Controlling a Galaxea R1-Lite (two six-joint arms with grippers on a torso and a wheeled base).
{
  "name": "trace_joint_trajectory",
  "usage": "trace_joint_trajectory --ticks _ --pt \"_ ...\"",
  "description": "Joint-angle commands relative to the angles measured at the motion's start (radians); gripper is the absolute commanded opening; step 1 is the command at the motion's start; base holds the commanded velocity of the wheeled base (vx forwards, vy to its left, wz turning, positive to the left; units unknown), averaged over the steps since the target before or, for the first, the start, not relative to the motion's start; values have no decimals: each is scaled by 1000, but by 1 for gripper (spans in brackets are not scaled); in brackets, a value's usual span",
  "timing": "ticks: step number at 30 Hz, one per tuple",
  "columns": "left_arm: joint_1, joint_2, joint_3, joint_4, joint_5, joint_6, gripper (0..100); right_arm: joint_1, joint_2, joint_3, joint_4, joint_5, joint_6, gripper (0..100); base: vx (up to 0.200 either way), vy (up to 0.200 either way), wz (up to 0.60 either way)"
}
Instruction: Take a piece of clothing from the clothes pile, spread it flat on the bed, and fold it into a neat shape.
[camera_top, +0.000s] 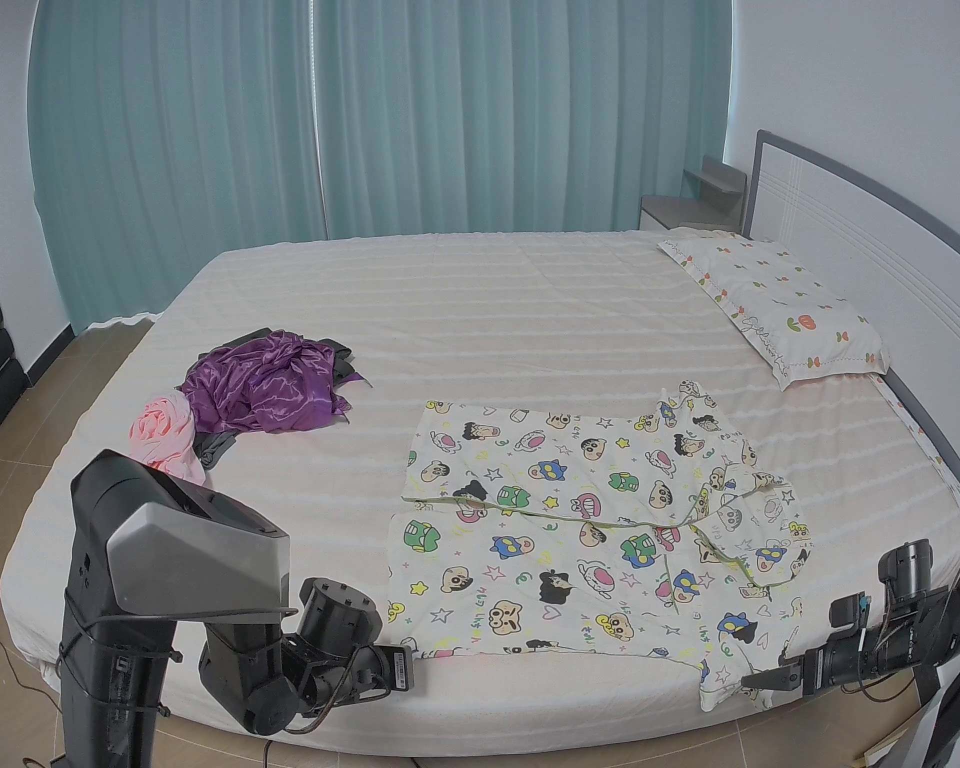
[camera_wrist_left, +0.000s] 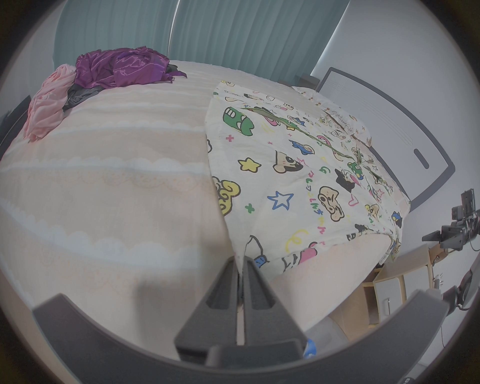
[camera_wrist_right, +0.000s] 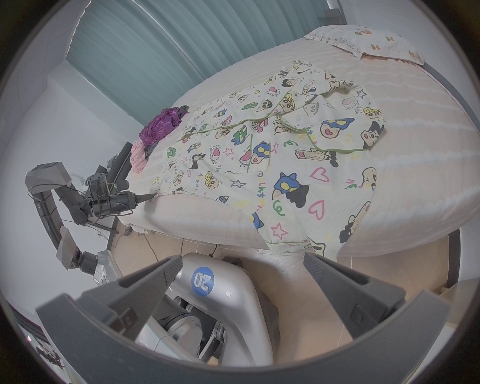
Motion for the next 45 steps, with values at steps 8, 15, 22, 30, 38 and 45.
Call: trace_joint_trajectory --ticks 8,15,22,30,38,45 --pt "-9 -21 52 3 0 6 0 0 137 18 -9 -127 -116 100 0 0 0" --pt "-9 -20 22 -1 -2 4 0 -14 338 18 -133 -282 -248 100 0 0 0" --pt "-9 -21 0 -4 -2 4 0 -4 487 18 -314 -343 -285 100 0 0 0" --pt "-9 -20 -18 -4 -5 -1 0 75 519 18 -347 -411 -295 100 0 0 0" --pt "-9 -21 -23 -6 -5 -1 0 161 652 18 -557 -510 -229 100 0 0 0" --pt "-7 -18 -21 -6 -3 -1 0 209 734 18 -684 -633 -186 100 0 0 0"
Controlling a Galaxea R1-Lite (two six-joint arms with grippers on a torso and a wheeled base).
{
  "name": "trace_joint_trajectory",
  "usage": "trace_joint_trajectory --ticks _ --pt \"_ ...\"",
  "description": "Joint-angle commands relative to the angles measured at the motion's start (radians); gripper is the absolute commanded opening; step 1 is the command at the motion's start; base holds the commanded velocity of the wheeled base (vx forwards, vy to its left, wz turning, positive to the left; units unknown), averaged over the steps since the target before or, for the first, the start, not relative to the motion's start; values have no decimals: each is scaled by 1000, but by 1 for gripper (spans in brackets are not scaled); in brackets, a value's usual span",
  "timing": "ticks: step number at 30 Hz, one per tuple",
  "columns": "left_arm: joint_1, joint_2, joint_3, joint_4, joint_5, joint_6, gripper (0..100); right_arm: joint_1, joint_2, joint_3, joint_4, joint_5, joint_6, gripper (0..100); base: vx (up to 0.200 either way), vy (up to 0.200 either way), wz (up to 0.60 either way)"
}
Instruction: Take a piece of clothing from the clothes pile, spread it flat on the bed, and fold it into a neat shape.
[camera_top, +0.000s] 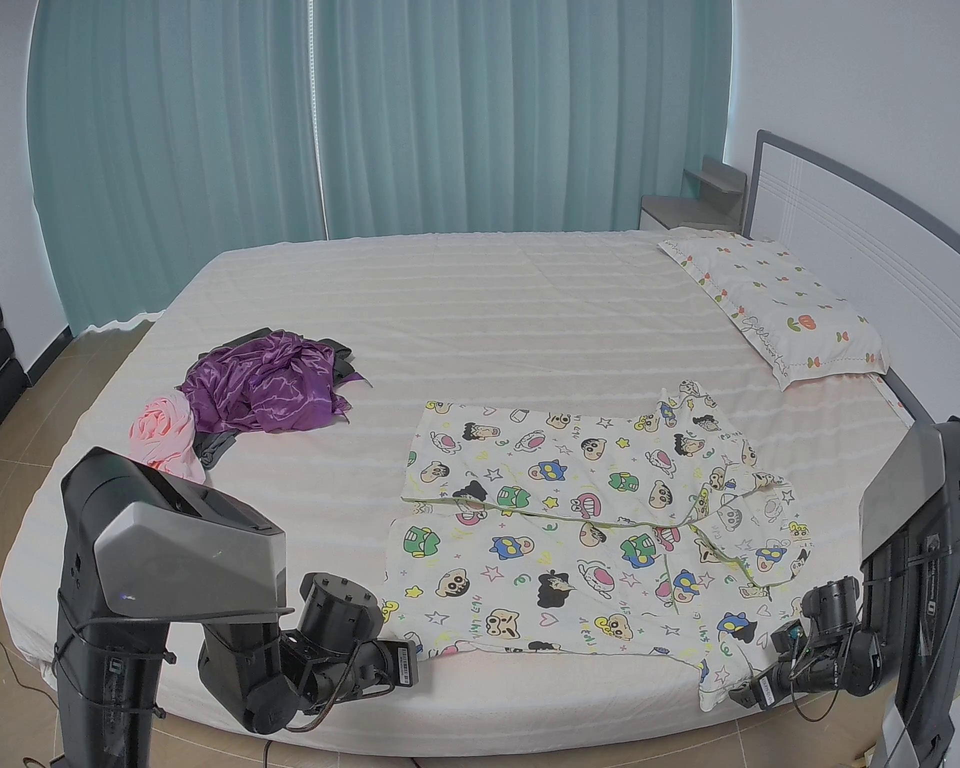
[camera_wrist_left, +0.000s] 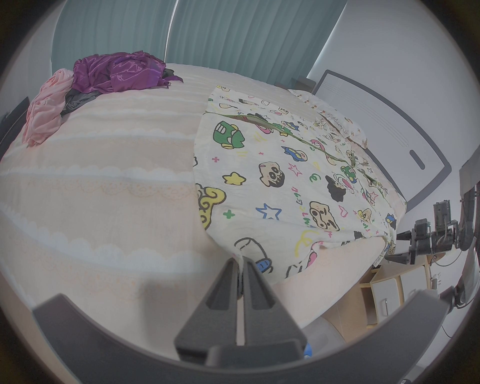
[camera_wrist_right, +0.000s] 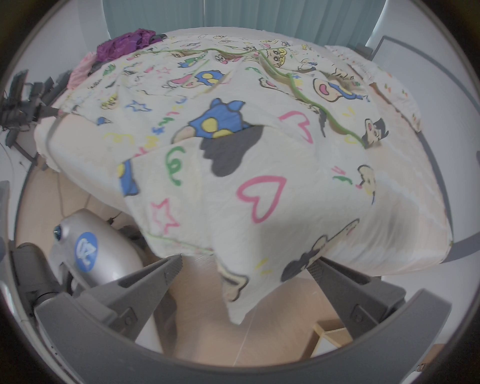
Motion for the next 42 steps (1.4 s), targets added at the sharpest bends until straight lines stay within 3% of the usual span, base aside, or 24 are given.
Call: trace_joint_trajectory --ticks 1,11,12,20,25,33,35,40,42 --pt "1 2 -1 -1 2 0 0 44 80 18 -27 -24 38 100 0 0 0" --pt "1 2 -11 -1 2 -1 0 73 80 18 -37 -51 123 100 0 0 0" --pt "1 2 -11 -1 2 -1 0 75 80 18 -42 -51 132 0 0 0 0" --pt "1 4 -13 -1 3 0 0 78 70 18 -30 -93 163 0 0 0 0" --pt "1 1 -11 -1 6 0 0 68 -16 18 84 -83 161 0 0 0 0" --pt "0 -2 -10 -1 6 2 0 -14 -133 18 147 30 152 0 0 0 0" --pt "1 -2 -10 -1 8 2 0 -70 -164 18 161 113 120 0 0 0 0" --pt "1 -18 -10 -2 8 3 0 -151 -216 18 214 193 54 0 0 0 0" --pt "1 -39 -8 -1 8 3 0 -188 -256 18 253 285 42 0 0 0 0"
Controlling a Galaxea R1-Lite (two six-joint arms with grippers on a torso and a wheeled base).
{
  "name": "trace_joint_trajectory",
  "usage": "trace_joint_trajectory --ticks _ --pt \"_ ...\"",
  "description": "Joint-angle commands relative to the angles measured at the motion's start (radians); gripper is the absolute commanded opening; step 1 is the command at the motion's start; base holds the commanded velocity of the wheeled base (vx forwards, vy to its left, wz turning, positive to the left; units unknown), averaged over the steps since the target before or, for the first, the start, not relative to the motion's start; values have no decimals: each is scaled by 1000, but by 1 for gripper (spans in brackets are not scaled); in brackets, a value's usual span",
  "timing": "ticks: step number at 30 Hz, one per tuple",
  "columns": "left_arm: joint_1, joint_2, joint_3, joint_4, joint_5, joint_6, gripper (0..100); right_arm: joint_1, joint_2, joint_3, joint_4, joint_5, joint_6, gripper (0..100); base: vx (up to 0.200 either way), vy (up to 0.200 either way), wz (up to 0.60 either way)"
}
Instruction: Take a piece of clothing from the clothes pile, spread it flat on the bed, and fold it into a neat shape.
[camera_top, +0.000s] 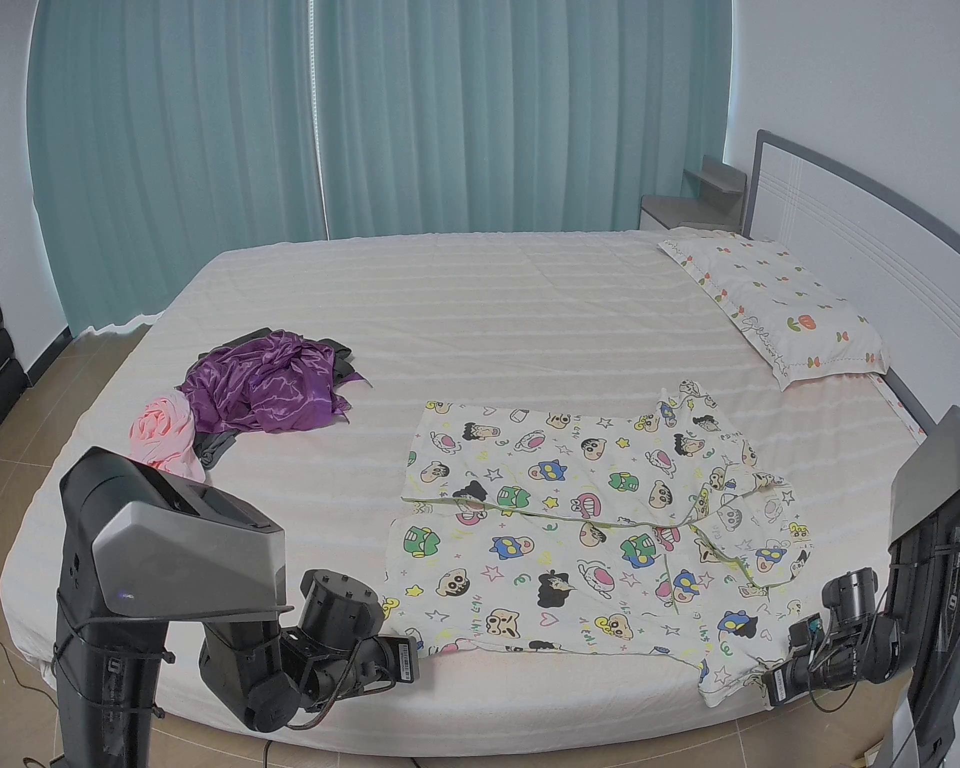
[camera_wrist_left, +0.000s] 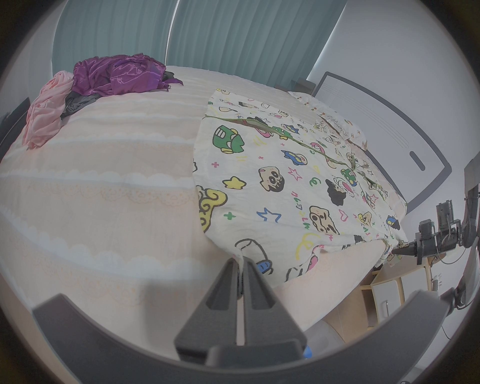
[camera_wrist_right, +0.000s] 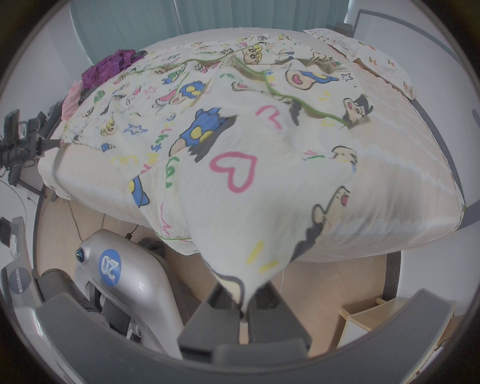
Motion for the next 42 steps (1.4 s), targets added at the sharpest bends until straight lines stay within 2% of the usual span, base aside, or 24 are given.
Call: trace_joint_trajectory --ticks 1,2,3,6,8,11,13,14,15,17,19,24,29,42 --pt "0 -42 2 0 0 0 0 -83 -106 17 53 123 -21 0 0 0 0" --pt "0 -42 2 0 0 0 0 -83 -106 17 53 123 -21 0 0 0 0" --pt "0 -55 0 0 0 0 0 -95 -118 17 62 164 -23 0 0 0 0" --pt "0 -61 -1 0 0 0 0 -109 -121 17 62 210 -26 0 0 0 0" --pt "0 -78 -1 0 0 -2 0 -130 -136 17 60 287 -35 0 0 0 0" --pt "6 -84 -5 0 2 -2 0 -152 -159 17 60 351 -34 0 0 0 0" --pt "6 -84 -5 0 2 -2 0 -152 -159 17 60 351 -34 0 0 0 0" --pt "9 -99 -6 0 2 -2 0 -173 -187 17 57 420 -34 0 0 0 0" --pt "9 -99 -6 0 2 -2 0 -173 -187 17 57 420 -34 0 0 0 0" --pt "9 -114 -23 10 2 -2 0 -192 -209 17 46 480 -29 0 0 0 0" --pt "9 -122 -38 12 6 0 0 -204 -224 17 45 509 -26 0 0 0 0" --pt "9 -159 -43 81 19 0 0 -232 -258 17 48 552 -24 0 0 0 0" --pt "9 -174 -31 148 19 1 0 -247 -264 17 62 552 -26 0 0 0 0" --pt "3 -179 0 300 11 8 0 -261 -339 17 263 547 -78 0 0 0 0"
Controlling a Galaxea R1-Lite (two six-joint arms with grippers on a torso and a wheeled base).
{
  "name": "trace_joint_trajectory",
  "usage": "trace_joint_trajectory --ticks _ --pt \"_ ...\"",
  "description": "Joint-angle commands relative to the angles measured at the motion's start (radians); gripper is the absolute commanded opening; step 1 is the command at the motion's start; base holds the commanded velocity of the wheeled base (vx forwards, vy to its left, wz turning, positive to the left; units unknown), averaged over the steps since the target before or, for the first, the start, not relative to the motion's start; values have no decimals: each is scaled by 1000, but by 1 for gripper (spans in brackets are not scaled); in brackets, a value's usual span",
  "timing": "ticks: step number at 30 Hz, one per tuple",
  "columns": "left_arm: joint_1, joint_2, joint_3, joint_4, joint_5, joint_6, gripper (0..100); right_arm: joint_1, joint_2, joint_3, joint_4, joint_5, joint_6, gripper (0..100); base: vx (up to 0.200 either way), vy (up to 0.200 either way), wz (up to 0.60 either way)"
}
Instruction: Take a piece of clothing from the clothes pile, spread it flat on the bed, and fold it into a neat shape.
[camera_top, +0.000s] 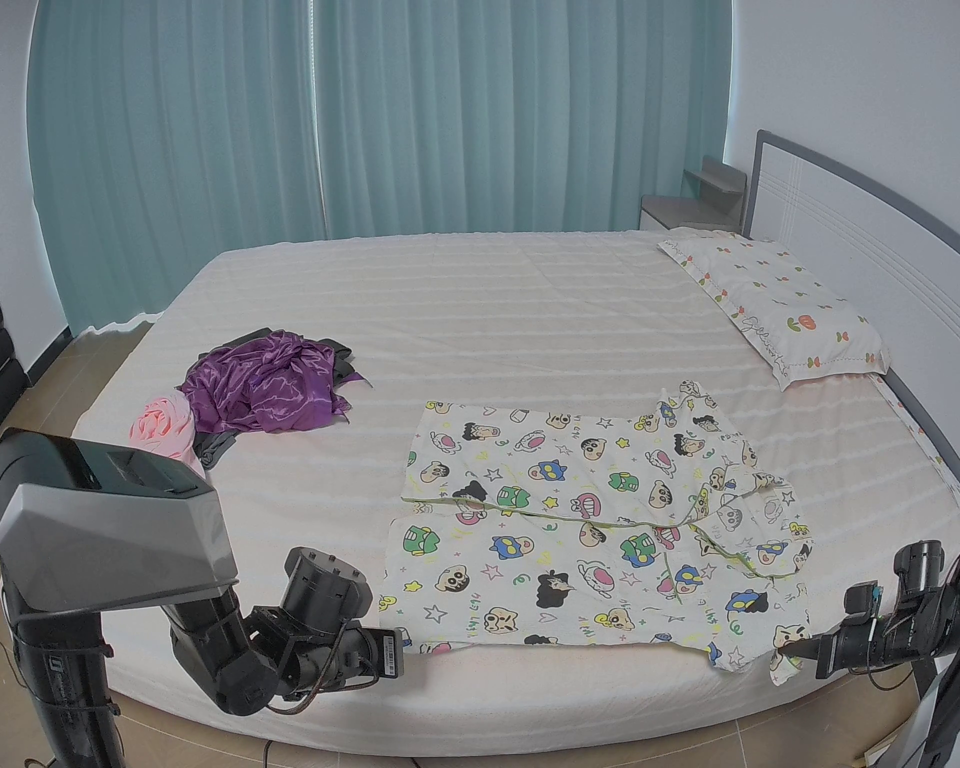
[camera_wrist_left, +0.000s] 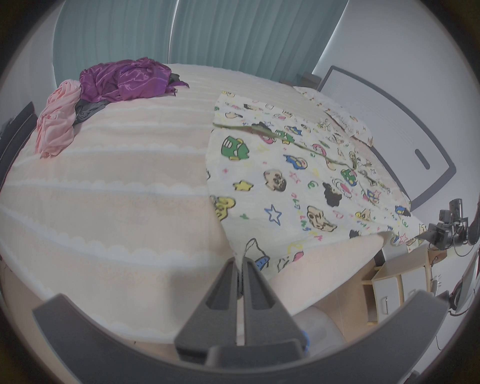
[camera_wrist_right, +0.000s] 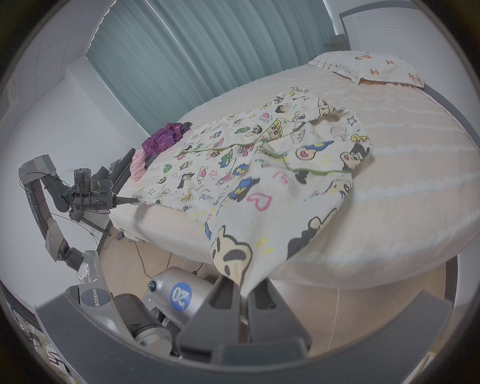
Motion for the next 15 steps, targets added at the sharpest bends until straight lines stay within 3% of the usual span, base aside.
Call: trace_joint_trajectory --ticks 1,15 --pt "-4 -3 12 10 -2 2 0 -2 -27 18 22 -1 -12 0 0 0 0" --pt "-5 -3 52 15 -21 2 0 -16 -102 18 227 -5 -102 0 0 0 0"
